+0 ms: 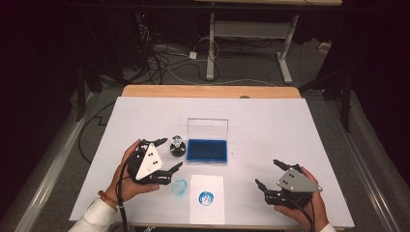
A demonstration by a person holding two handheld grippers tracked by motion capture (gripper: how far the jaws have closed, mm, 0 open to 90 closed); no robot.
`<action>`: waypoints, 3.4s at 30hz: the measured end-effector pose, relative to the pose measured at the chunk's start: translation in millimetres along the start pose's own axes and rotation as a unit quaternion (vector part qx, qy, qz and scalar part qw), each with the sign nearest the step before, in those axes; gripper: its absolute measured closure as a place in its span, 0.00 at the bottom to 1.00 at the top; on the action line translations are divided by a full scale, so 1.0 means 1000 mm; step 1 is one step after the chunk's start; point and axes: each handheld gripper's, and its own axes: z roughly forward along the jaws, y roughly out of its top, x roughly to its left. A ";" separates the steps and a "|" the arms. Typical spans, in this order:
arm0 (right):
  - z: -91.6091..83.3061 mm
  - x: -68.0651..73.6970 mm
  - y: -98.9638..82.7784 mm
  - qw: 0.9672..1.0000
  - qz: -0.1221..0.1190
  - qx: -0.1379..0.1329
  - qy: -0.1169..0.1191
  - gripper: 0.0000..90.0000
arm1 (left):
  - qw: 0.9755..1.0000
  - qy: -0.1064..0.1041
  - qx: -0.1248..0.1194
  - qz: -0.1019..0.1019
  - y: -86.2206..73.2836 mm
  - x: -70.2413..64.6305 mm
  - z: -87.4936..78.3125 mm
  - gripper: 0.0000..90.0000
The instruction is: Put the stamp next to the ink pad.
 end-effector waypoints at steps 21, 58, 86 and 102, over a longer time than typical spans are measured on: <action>0.001 0.001 0.000 1.000 -0.002 0.001 -0.001 0.22 | 1.000 0.014 0.015 0.003 -0.023 -0.006 -0.012 0.18; 0.003 -0.002 -0.001 1.000 0.008 0.001 -0.007 0.22 | 0.997 0.035 0.068 -0.022 -0.075 -0.012 -0.022 0.18; 0.006 -0.002 0.001 1.000 -0.001 0.000 -0.004 0.22 | 0.993 0.013 0.108 -0.039 -0.099 -0.015 -0.026 0.18; 0.007 0.003 0.002 1.000 -0.004 0.004 -0.001 0.22 | 0.994 0.015 0.100 -0.042 -0.098 -0.014 -0.029 0.18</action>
